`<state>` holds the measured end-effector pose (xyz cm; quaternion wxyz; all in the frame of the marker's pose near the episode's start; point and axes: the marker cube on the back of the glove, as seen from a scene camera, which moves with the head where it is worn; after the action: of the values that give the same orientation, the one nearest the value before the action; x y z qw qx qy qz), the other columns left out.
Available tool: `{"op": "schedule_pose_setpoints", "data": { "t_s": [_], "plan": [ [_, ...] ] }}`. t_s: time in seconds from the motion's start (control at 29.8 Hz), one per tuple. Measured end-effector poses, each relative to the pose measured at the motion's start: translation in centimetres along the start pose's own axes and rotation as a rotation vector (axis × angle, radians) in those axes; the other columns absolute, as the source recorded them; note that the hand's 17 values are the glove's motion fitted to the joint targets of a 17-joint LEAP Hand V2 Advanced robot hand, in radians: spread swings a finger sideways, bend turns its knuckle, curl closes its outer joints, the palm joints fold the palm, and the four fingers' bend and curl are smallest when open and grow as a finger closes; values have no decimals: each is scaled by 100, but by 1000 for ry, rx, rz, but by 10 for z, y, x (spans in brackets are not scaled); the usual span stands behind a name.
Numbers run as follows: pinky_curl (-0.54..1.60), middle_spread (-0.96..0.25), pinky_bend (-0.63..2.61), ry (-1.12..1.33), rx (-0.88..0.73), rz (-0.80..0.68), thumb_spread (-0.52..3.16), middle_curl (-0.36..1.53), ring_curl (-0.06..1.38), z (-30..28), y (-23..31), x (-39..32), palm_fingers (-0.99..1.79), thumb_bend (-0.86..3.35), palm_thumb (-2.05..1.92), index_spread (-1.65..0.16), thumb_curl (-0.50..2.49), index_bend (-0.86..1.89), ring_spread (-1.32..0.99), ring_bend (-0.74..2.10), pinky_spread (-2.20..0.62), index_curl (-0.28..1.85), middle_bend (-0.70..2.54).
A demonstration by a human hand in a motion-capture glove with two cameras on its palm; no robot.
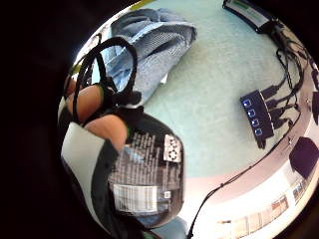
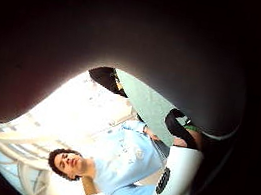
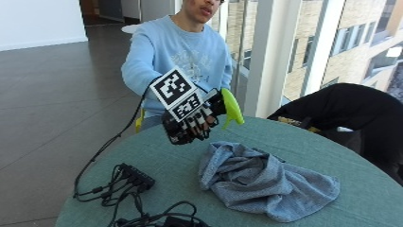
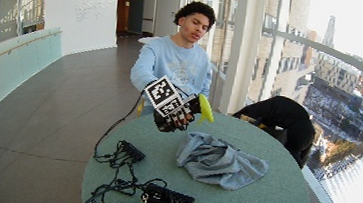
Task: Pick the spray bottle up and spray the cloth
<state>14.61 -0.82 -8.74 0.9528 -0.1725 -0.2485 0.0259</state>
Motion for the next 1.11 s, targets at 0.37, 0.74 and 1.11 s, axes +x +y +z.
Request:
{"op": "schedule_pose_setpoints", "data": {
  "t_s": [0.37, 0.74, 1.11],
  "plan": [
    [33, -11, 19, 14, -6, 3, 66, 49, 39, 4, 1, 2, 109, -2, 106, -23, 65, 13, -4, 47, 23, 37, 33],
    [33, -11, 18, 15, 13, -36, 67, 50, 39, 8, 2, -6, 109, -2, 105, -23, 67, 13, -4, 47, 23, 37, 34],
    [33, -11, 18, -56, 55, -220, 67, 50, 39, 34, 3, -55, 109, -2, 105, -23, 67, 13, -4, 47, 22, 37, 33]
  ]
}}
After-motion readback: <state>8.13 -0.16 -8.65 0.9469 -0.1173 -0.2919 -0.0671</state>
